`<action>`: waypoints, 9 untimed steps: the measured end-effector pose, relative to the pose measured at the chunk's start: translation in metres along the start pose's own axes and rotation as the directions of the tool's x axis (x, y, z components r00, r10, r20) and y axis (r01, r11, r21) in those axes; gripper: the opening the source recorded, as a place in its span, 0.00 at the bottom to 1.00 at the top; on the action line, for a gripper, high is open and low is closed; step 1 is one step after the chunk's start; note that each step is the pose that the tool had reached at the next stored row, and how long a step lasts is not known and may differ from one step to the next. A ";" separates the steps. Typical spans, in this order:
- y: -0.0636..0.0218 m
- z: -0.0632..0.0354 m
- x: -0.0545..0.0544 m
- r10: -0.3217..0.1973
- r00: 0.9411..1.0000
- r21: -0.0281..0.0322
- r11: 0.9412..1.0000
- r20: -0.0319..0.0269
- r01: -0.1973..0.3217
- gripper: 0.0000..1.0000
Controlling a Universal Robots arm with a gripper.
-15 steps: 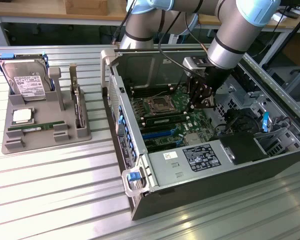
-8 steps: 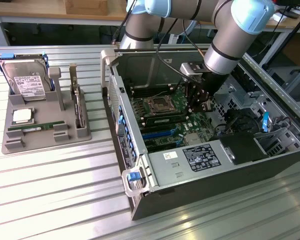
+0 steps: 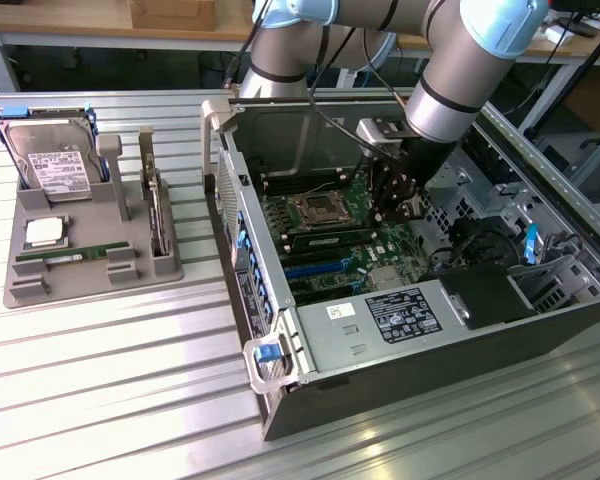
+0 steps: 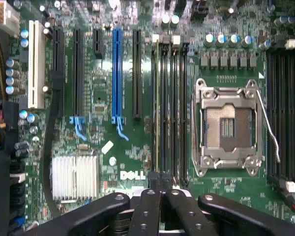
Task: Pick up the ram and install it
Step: 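Press down the ram until it locks into place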
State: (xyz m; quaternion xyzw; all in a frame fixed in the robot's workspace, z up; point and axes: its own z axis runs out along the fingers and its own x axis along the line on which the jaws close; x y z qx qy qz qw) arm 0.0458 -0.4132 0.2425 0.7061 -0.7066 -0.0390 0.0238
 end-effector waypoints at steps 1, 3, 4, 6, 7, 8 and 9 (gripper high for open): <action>0.0065 0.0006 0.000 0.000 1.000 0.000 1.000 0.000 0.000 0.10; 0.0283 0.0028 0.000 0.000 1.000 0.001 1.000 0.000 0.000 0.10; 0.0351 0.0036 0.000 0.000 1.000 0.001 1.000 0.000 0.000 0.10; 0.0544 0.0059 0.000 0.000 1.000 0.002 1.000 0.000 0.000 0.10; 0.0615 0.0070 0.000 0.000 1.000 0.003 1.000 0.000 0.000 0.10; 0.0732 0.0087 0.000 0.000 1.000 0.004 1.000 0.000 0.000 0.10; 0.0806 0.0100 0.000 0.000 1.000 0.005 1.000 0.000 0.000 0.10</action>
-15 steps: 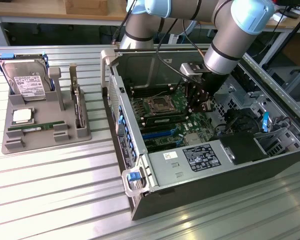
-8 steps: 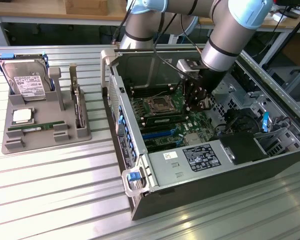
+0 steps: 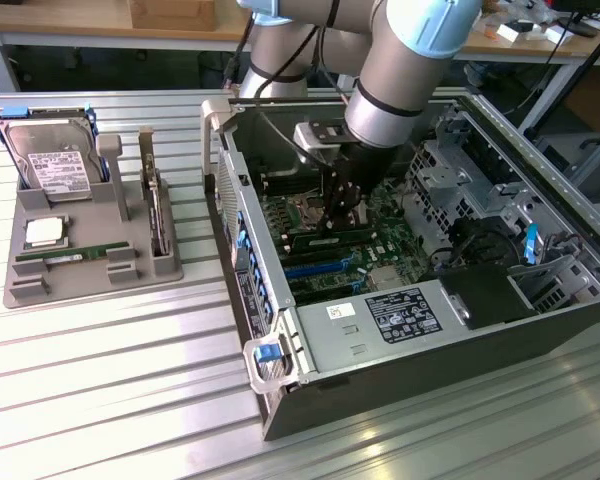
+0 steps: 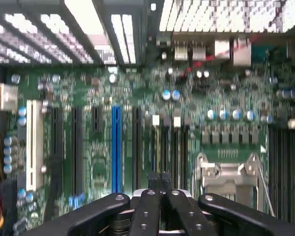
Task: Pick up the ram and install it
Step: 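Press down the ram until it locks into place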
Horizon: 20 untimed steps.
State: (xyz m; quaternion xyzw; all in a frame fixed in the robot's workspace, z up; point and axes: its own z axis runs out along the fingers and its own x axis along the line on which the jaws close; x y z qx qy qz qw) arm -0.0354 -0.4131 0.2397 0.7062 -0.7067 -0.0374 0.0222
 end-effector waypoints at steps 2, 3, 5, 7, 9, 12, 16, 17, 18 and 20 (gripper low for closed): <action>0.0143 0.0029 0.000 0.000 1.000 0.000 1.000 0.000 0.000 0.10; 0.0182 0.0044 0.000 0.000 1.000 0.000 1.000 0.000 0.000 0.10; 0.0214 0.0096 0.000 0.000 1.000 0.000 1.000 0.000 0.000 0.10; 0.0214 0.0108 0.000 0.000 1.000 0.000 1.000 0.000 0.000 0.10; 0.0214 0.0109 0.000 0.000 1.000 0.000 1.000 0.002 0.000 0.10; 0.0184 0.0017 0.000 -0.001 1.000 0.001 1.000 0.010 0.001 0.10; -0.0106 -0.0008 0.000 -0.001 1.000 -0.004 1.000 0.019 0.002 0.10; -0.0192 -0.0015 0.000 -0.002 1.000 -0.006 1.000 0.022 0.002 0.10; -0.0337 -0.0029 0.000 -0.001 1.000 -0.011 1.000 0.023 0.002 0.10; -0.0534 -0.0045 0.000 -0.002 1.000 -0.017 1.000 0.027 0.002 0.10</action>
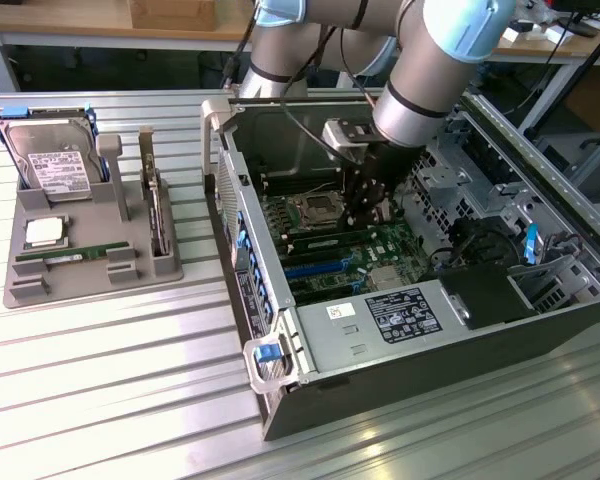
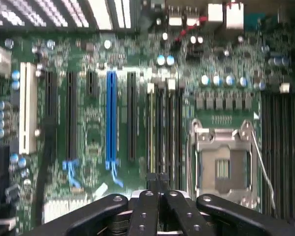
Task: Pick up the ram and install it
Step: 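Press down the ram until it locks into place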
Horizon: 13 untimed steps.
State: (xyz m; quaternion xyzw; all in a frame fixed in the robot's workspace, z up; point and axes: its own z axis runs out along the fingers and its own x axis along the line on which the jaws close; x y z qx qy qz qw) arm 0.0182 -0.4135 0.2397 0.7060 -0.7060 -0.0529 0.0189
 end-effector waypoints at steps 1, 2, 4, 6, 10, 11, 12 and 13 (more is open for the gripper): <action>-0.0093 -0.0010 0.000 0.000 1.000 -0.003 1.000 0.002 0.000 0.10; -0.0165 -0.0017 0.000 0.000 1.000 -0.005 1.000 0.004 0.000 0.10; -0.0348 -0.0035 0.000 0.000 1.000 -0.009 1.000 0.009 0.000 0.10; -0.0419 -0.0045 0.000 -0.001 1.000 -0.010 1.000 0.011 0.001 0.10; -0.0549 -0.0158 -0.001 -0.001 1.000 -0.010 1.000 0.017 0.001 0.10; -0.0583 -0.0200 -0.001 -0.001 1.000 -0.010 1.000 0.018 0.001 0.10; -0.0618 -0.0237 -0.001 -0.001 1.000 -0.010 1.000 0.020 0.002 0.10; -0.0651 -0.0277 -0.001 -0.002 1.000 -0.010 1.000 0.021 0.002 0.10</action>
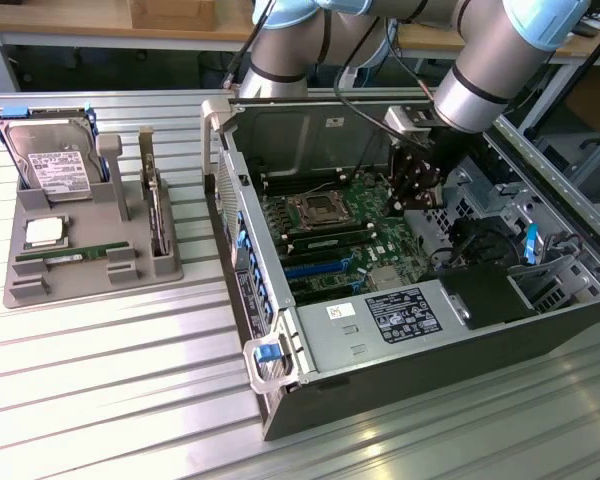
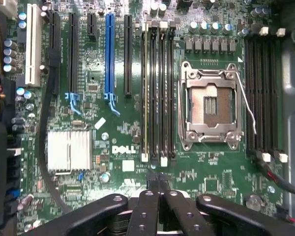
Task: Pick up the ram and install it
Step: 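Press down the ram until it locks into place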
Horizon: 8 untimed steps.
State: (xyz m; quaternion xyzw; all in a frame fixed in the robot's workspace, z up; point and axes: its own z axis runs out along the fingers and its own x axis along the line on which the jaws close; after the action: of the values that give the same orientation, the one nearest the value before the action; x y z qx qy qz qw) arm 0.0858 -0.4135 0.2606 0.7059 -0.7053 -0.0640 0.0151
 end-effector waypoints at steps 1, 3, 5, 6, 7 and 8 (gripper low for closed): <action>-0.0013 -0.0052 0.000 0.000 1.000 0.000 1.000 0.001 0.000 0.10; -0.0004 -0.0136 -0.001 0.000 1.000 0.000 1.000 0.001 0.000 0.10; -0.0003 -0.0143 -0.001 0.000 1.000 0.000 1.000 0.003 0.000 0.10; -0.0003 -0.0144 -0.001 0.000 1.000 0.000 1.000 0.003 0.000 0.10; -0.0003 -0.0144 -0.001 0.000 1.000 0.000 1.000 0.003 0.000 0.10; -0.0003 -0.0144 -0.001 0.000 1.000 0.000 1.000 0.003 0.000 0.10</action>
State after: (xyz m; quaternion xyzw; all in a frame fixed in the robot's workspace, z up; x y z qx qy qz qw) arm 0.0878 -0.4135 0.2750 0.7059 -0.7051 -0.0649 0.0141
